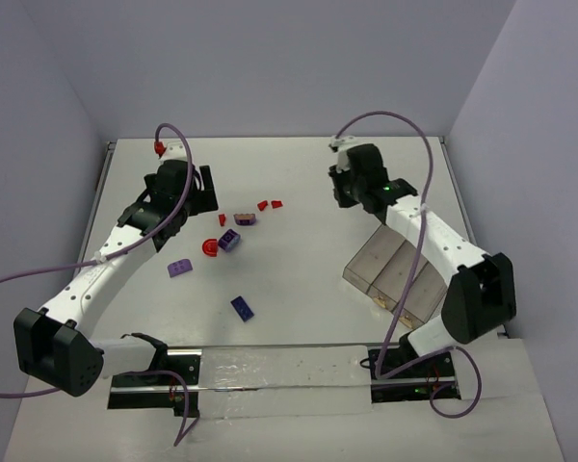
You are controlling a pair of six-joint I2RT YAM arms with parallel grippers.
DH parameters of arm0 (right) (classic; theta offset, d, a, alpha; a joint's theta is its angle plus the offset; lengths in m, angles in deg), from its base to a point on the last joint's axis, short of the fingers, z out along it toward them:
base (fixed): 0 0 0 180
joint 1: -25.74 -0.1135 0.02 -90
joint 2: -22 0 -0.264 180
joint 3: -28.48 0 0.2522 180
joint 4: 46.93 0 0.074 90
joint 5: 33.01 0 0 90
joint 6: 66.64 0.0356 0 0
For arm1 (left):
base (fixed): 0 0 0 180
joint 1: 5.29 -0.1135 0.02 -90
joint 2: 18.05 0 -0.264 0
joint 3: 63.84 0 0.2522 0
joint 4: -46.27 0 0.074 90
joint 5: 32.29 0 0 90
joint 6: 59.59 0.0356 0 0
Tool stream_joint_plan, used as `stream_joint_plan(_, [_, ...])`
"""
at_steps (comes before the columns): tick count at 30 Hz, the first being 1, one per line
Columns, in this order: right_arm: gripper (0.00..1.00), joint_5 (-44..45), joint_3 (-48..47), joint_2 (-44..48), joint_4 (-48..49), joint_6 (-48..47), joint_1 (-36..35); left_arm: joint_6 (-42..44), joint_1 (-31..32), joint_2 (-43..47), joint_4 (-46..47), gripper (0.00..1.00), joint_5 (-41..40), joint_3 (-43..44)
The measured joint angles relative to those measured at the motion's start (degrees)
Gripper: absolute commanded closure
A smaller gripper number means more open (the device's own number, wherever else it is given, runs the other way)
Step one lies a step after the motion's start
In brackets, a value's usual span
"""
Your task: Sort the legos into containers by color
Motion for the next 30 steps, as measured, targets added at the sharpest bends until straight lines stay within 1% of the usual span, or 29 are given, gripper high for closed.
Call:
stream_joint_plan(3, [1.0, -0.18, 3.56, 3.23, 0.45, 5.2, 5.54, -0.02, 0.22, -0.02, 0.02, 0.01, -0.27, 0.0])
stream_joint_plan(5, [1.0, 2.51, 6.67, 5.37, 0.92, 8.05, 7.65, 0.0, 0.26, -0.02, 0.04, 0.01, -0.29, 0.0])
stream_joint_plan(8, [1.0, 7.68, 11.78, 9.48, 1.13, 11.87, 8.29, -0.02, 0.29, -0.07, 0.12, 0.01, -0.25, 0.0])
stream_joint_plan(10, [1.0, 10.2, 13.45, 11.33, 0.48, 14.33, 8.88, -0.04, 0.34, -0.22, 0.16, 0.01, -0.23, 0.0])
stream_joint_plan(15, [1.0, 14.71, 15.93, 11.98, 0.89, 19.17, 12.95, -0.07, 0.59, -0.45, 0.21, 0.01, -0.12, 0.0])
stream_joint_plan(19, [1.0, 15.46, 19.28, 11.71, 1.34, 21.58, 15.65, -0.07, 0.64, -0.45, 0.21, 0.01, 0.05, 0.0])
stream_joint_plan(20, [0.98, 15.48, 19.94, 11.47, 1.35, 22.04, 16.05, -0.07, 0.64, -0.45, 0.21, 0.01, 0.05, 0.0])
stream_joint_plan(23, [0.85, 15.58, 20.89, 10.42, 1.45, 23.05, 16.68, -0.07, 0.64, -0.46, 0.21, 0.01, 0.11, 0.0])
stream_joint_plan(24, [0.76, 15.7, 20.95, 10.02, 1.48, 23.24, 16.76, -0.08, 0.64, -0.47, 0.21, 0.01, 0.13, 0.0])
stream_joint_plan(25, [0.63, 15.83, 20.95, 9.65, 1.54, 23.36, 16.78, -0.09, 0.64, -0.47, 0.21, 0.01, 0.17, 0.0])
stream_joint_plan(26, [0.53, 15.92, 20.95, 9.38, 1.61, 23.47, 16.8, -0.1, 0.64, -0.47, 0.21, 0.01, 0.26, 0.0])
stream_joint_plan(27, [0.47, 16.03, 20.95, 9.22, 1.69, 23.55, 16.8, -0.15, 0.64, -0.47, 0.21, 0.01, 0.39, 0.0])
stream_joint_plan(30, [0.44, 16.37, 20.95, 9.15, 2.02, 23.71, 16.8, -0.27, 0.64, -0.47, 0.21, 0.01, 0.64, 0.0])
